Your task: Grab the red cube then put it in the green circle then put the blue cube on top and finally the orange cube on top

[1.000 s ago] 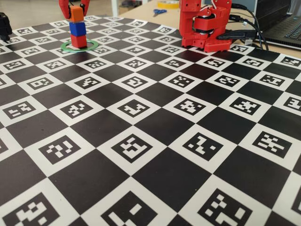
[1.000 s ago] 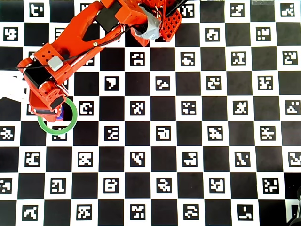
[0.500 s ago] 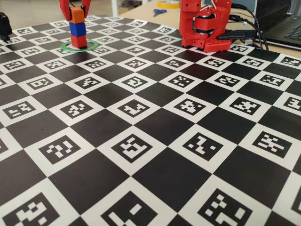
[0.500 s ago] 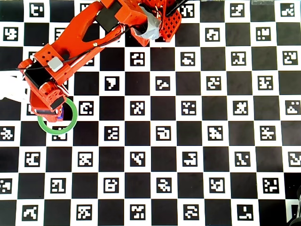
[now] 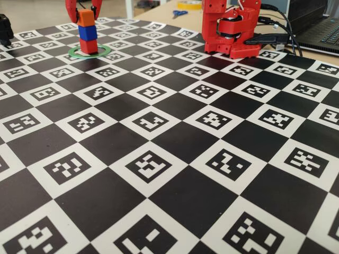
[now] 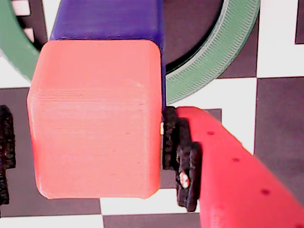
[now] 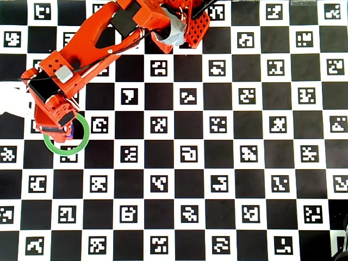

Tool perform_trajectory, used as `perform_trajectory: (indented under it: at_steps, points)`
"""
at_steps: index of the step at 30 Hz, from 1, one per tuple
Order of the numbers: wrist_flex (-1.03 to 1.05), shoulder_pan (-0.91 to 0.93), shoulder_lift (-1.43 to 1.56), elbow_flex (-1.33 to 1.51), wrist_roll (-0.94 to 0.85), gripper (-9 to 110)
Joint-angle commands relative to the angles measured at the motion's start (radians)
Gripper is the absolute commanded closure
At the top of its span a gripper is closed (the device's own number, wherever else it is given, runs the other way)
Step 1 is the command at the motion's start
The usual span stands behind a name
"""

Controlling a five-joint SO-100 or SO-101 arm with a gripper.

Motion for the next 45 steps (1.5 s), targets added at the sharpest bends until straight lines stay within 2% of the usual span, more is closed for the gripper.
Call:
perform_trajectory:
  at_steps: [1,23,35,45]
  points:
    - [0.005,0.006,0.084,-0.029,0.011,73]
    - [0.069,0.018,0.213,-0.041,-0.002,60]
    - [0.14,0.014,0.4,-0.026,0.052,60]
    - [0.15,-0.035,0.657,0.184,0.14,61]
